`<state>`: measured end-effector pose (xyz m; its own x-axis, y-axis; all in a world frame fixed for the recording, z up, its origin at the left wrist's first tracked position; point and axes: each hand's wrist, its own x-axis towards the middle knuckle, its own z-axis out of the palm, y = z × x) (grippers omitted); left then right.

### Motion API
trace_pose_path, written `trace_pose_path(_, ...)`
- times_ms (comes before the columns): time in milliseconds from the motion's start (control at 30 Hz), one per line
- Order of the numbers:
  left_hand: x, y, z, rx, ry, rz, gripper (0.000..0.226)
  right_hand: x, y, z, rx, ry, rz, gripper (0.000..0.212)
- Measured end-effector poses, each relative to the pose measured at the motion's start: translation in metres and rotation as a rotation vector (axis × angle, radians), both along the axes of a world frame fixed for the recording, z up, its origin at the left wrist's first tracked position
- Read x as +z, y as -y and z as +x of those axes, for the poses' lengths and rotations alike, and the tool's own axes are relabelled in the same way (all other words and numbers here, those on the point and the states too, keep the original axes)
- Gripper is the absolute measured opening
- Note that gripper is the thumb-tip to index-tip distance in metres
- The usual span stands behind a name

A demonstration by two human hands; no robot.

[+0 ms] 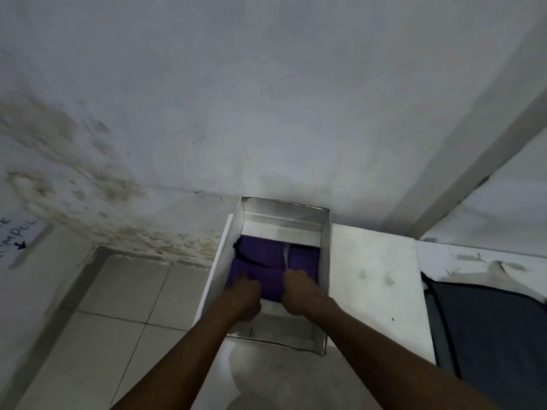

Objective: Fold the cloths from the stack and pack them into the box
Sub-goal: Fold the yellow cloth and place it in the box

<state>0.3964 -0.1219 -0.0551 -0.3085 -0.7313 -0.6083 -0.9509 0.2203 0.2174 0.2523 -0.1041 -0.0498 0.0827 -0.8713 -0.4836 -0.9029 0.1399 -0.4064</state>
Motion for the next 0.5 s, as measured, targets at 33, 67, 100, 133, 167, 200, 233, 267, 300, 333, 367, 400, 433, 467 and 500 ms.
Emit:
trace_pose_path(33,0.006,-0.002,-0.001,0.004,-0.063,-0.048,0.030,0.005,-0.003,-0.003,0.003,0.008,-0.023,0.022)
trace_pose_path(67,0.013,-0.005,-0.002,0.009,-0.145,-0.093,0.029,0.010,-0.008,-0.006,0.002,0.026,-0.057,0.021)
trace_pose_path(100,0.022,-0.009,-0.004,0.011,-0.240,-0.136,0.029,0.016,-0.013,-0.009,-0.001,0.051,-0.103,0.019)
trace_pose_path(133,0.031,-0.012,-0.007,0.025,-0.344,-0.175,0.030,0.021,-0.017,-0.012,-0.002,0.080,-0.157,0.017)
trace_pose_path(167,0.038,-0.016,-0.010,0.049,-0.445,-0.222,0.031,0.027,-0.022,-0.016,0.002,0.105,-0.215,0.016)
trace_pose_path(200,0.046,-0.020,-0.014,0.081,-0.523,-0.281,0.031,0.033,-0.028,-0.021,0.006,0.134,-0.276,0.017)
trace_pose_path(233,0.052,-0.025,-0.018,0.113,-0.577,-0.341,0.032,0.041,-0.036,-0.026,0.004,0.159,-0.337,0.020)
trace_pose_path(267,0.057,-0.029,-0.022,0.139,-0.623,-0.404,0.034,0.048,-0.043,-0.033,-0.002,0.185,-0.396,0.022)
trace_pose_path(300,0.061,-0.034,-0.027,0.154,-0.667,-0.462,0.036,0.055,-0.051,-0.039,-0.014,0.210,-0.452,0.024)
trace_pose_path(333,0.066,-0.041,-0.033,0.162,-0.701,-0.504,0.035,0.059,-0.060,-0.047,-0.034,0.236,-0.505,0.026)
trace_pose_path(367,0.070,-0.046,-0.039,0.166,-0.734,-0.544,0.032,0.063,-0.067,-0.054,-0.060,0.258,-0.548,0.026)
trace_pose_path(400,0.074,-0.053,-0.047,0.162,-0.767,-0.575,0.027,0.064,-0.076,-0.063,-0.094,0.280,-0.584,0.026)
trace_pose_path(433,0.078,-0.061,-0.055,0.146,-0.804,-0.598,0.022,0.064,-0.086,-0.073,-0.134,0.295,-0.597,0.025)
trace_pose_path(467,0.080,-0.066,-0.062,0.128,-0.840,-0.608,0.020,0.062,-0.093,-0.082,-0.172,0.307,-0.601,0.023)
trace_pose_path(500,0.082,-0.072,-0.069,0.109,-0.865,-0.613,0.019,0.061,-0.101,-0.090,-0.209,0.309,-0.590,0.022)
